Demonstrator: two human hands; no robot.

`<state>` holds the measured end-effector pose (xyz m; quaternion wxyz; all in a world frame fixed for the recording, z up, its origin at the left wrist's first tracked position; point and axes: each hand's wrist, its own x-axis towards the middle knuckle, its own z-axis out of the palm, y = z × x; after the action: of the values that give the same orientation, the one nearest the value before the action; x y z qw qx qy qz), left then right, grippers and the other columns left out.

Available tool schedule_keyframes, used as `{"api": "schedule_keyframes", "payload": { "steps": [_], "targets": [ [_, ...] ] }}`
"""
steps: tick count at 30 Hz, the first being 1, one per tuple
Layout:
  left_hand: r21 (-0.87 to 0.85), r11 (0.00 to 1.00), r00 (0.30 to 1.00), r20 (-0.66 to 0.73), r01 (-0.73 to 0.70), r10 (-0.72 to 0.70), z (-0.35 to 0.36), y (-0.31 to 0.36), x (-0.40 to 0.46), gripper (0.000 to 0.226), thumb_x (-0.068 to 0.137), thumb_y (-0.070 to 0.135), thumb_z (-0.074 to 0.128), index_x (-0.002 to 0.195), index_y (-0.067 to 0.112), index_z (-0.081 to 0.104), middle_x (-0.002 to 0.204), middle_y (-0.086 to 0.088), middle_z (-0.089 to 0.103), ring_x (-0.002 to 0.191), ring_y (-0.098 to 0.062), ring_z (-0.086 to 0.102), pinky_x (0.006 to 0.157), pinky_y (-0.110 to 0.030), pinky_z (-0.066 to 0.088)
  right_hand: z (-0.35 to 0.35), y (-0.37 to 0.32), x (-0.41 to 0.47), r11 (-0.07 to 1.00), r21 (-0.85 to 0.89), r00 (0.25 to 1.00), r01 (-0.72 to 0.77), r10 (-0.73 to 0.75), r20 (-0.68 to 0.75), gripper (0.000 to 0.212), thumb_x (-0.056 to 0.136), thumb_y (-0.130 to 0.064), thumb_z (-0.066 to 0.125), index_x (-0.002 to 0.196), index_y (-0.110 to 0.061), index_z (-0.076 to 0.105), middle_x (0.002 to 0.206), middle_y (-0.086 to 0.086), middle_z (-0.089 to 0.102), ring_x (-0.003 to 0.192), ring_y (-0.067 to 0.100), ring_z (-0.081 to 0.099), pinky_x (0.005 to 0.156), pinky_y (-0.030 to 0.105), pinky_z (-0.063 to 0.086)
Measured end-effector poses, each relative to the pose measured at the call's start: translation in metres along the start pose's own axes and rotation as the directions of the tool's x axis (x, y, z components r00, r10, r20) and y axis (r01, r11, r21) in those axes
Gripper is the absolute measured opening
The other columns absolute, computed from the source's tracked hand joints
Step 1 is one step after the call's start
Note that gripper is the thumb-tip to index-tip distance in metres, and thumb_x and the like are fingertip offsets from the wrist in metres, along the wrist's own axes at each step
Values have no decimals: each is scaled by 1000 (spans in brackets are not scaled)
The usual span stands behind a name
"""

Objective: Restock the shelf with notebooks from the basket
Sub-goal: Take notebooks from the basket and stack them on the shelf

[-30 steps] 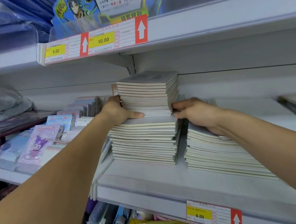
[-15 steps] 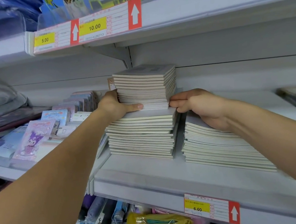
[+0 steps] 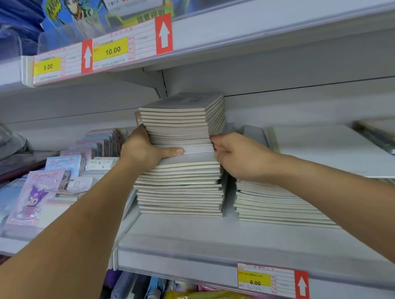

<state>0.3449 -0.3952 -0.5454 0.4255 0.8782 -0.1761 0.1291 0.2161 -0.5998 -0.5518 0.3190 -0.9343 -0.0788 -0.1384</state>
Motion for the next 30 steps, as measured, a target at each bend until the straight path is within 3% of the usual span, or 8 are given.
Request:
{"api": "schedule_keyframes", "payload": {
  "steps": [3,5,9,13,18,23,27,30],
  "targets": [
    [-18,1000,999,37,0,1,-1,1,2,113,43,56,90,138,20,40,135,4,54,128,-25,49,112,-40,38,-10,1,6,985,157,997,-71,70,16,21,93,-5,55,107,4,68,113,18,71,111,32,64,101,45,50],
    [-47,999,999,50,-11,13,-1,6,-4,124,49,48,92,148,19,23,138,5,44,135,-23,41,112,-32,33,-25,-1,10,972,199,988,-124,140,-69,12,88,-17,64,86,-7,72,90,6,72,86,22,65,78,32,53],
    [248,952,885,-382,-180,266,10,34,-24,129,60,91,55,153,32,-11,164,-1,-4,150,-31,3,116,-49,9,-45,-20,21,674,724,975,-145,222,-11,48,102,-46,43,67,-26,70,59,-16,67,62,7,65,60,22,52],
    [530,823,888,-255,-203,383,26,62,-8,78,87,79,13,152,40,-8,164,5,-10,150,-31,-12,115,-64,0,-28,-38,48,504,832,938,-233,343,55,61,94,-76,26,82,-24,56,56,-5,55,44,9,53,57,23,44],
    [521,813,855,-266,-260,444,49,50,-8,61,89,73,21,125,28,42,133,0,39,127,-25,29,91,-59,40,-9,-30,62,412,878,900,-245,433,48,64,91,-78,30,75,-22,57,54,-6,46,45,10,40,50,25,29],
    [590,771,874,-215,-240,437,47,49,-4,76,82,80,20,128,23,42,130,-4,39,125,-27,31,87,-55,43,-1,-30,72,583,772,905,-251,426,-27,50,102,-57,30,120,-18,56,63,1,47,43,12,29,47,26,18],
    [623,748,876,-203,-229,437,46,52,-10,73,85,73,20,128,20,44,132,-7,41,124,-29,34,88,-57,42,3,-28,75,683,678,883,-273,457,-105,32,101,-51,25,116,-26,39,79,3,42,53,12,29,50,28,25],
    [520,811,871,-229,-268,434,43,54,-10,61,91,67,22,125,23,46,131,-4,42,126,-27,34,98,-59,36,2,-27,75,625,745,910,-232,411,-62,53,102,-54,27,130,-14,49,87,11,65,70,24,60,62,34,47]
  ]
}}
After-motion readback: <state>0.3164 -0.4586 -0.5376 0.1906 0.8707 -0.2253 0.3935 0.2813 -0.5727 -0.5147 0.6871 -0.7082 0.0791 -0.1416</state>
